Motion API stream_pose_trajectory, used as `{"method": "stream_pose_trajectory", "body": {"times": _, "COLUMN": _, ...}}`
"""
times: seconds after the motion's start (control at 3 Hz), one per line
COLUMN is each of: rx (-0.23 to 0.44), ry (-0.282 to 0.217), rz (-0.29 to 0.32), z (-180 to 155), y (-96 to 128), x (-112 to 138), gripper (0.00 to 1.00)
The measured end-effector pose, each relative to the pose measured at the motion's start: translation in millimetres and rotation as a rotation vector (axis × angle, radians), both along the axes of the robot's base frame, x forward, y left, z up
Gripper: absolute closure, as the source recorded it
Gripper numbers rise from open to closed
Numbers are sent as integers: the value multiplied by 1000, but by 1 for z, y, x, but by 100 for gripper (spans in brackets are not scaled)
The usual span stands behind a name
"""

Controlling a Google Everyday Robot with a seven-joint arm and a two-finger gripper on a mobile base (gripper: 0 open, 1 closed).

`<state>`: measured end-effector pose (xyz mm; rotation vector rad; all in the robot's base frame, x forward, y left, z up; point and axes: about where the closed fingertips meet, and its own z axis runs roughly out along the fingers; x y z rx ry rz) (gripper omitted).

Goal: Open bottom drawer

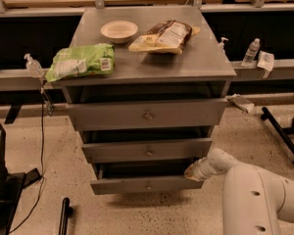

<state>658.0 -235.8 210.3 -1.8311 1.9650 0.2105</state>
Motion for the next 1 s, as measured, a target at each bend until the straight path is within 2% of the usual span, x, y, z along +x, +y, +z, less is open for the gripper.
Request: {"method": "stream_pose_trajectory", "body": {"times": 1.0, "rx": 0, "ry": 0, "rz": 0, "z": 1, "y": 0, "x": 0, "gripper": 100}}
